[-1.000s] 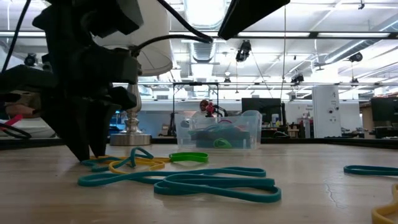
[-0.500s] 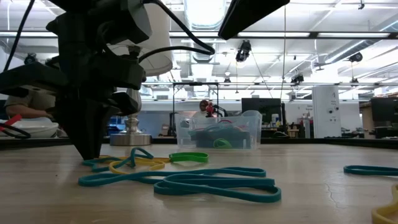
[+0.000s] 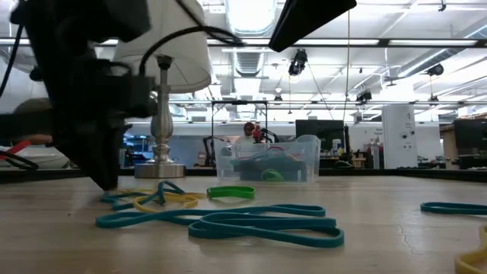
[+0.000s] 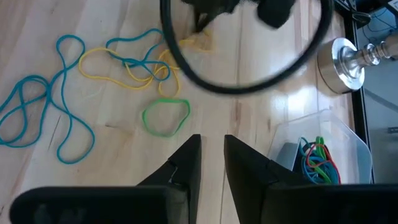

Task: Pick and place rubber bands into bin
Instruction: Put the yellow rubber bands into the bin

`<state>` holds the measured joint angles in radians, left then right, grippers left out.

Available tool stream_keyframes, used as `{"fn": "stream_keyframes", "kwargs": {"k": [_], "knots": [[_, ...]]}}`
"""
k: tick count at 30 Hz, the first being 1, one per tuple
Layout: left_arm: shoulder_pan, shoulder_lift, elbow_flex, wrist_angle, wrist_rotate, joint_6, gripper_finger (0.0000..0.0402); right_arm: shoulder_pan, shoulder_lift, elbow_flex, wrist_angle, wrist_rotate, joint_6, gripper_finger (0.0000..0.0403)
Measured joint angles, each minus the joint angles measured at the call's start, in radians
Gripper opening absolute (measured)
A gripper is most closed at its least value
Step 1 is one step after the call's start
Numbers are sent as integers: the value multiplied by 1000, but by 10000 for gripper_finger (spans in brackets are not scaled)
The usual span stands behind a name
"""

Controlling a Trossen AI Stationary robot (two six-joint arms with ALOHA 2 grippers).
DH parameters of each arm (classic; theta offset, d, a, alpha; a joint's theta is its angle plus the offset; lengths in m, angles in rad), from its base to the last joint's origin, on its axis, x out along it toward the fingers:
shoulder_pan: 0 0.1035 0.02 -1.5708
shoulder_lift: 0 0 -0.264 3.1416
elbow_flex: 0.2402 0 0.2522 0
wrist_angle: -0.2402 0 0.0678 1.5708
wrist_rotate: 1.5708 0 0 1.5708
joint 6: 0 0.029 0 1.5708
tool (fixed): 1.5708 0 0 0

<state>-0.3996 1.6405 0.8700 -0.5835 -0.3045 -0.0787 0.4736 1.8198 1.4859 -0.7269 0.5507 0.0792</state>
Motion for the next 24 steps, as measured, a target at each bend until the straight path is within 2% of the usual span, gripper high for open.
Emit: {"fn": "stream_keyframes", "kwargs": {"k": [5, 16, 24], "knots": [[-51, -69, 15, -45, -148, -26, 1, 0, 0, -2, 0, 0, 0, 65], [-74, -85, 25, -50, -295, -36, 0, 0, 0, -2, -1, 1, -1, 63], [-93, -86, 58, -47, -446, -20, 0, 0, 0, -2, -2, 3, -7, 59]]}}
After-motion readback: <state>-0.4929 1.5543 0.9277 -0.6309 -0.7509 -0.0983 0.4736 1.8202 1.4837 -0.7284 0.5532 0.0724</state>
